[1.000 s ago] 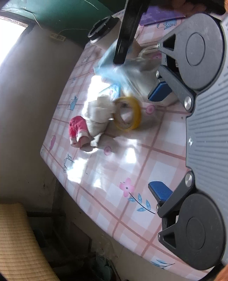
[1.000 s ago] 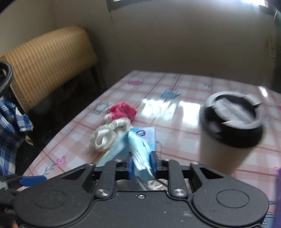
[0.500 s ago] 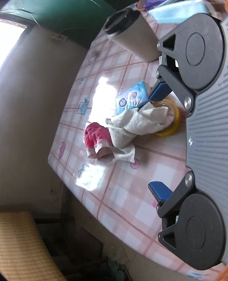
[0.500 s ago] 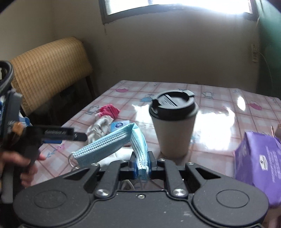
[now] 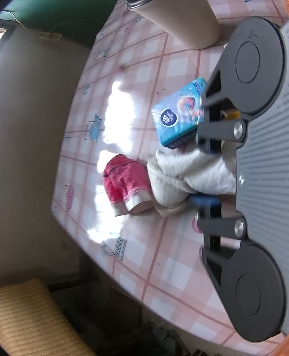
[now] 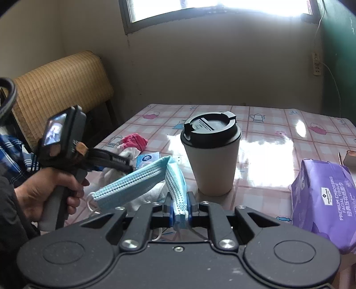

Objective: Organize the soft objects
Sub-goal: 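Grasp the white cloth with the left gripper while the right holds the mask, then carry the white cloth and blue mask with both grippers toward the box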

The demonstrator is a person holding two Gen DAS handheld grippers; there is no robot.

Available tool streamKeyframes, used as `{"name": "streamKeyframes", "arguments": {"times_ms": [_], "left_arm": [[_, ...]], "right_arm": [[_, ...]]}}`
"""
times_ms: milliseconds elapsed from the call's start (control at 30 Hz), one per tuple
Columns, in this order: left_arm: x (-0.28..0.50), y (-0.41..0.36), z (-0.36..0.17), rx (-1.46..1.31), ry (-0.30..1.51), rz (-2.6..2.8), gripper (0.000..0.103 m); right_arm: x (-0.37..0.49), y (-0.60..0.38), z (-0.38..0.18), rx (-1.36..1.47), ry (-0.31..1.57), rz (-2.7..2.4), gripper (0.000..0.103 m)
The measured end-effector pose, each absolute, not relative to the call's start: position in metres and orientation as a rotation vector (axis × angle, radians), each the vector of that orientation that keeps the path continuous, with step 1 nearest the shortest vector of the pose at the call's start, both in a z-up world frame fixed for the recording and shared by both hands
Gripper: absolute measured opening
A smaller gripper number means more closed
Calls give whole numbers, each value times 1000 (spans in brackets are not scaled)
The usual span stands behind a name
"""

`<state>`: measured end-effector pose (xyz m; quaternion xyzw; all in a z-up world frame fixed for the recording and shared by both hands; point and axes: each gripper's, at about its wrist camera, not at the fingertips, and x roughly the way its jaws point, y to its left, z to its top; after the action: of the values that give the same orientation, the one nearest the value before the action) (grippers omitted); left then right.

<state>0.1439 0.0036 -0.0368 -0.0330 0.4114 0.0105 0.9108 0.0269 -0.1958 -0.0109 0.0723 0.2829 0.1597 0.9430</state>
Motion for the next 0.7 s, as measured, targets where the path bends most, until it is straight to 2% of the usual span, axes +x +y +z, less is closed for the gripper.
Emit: {"name": "streamKeyframes", "arguments": {"times_ms": [133, 433, 700], "left_arm": [[122, 9, -20, -122, 791, 8, 19], [70, 7, 37, -128, 693, -23, 18], [67, -12, 63, -119, 646, -57, 18]], "right_arm": [[31, -191, -10, 141, 575, 338, 15], [51, -169, 16, 129, 540, 351, 14], [79, -165, 46, 153, 512, 307, 15]]}}
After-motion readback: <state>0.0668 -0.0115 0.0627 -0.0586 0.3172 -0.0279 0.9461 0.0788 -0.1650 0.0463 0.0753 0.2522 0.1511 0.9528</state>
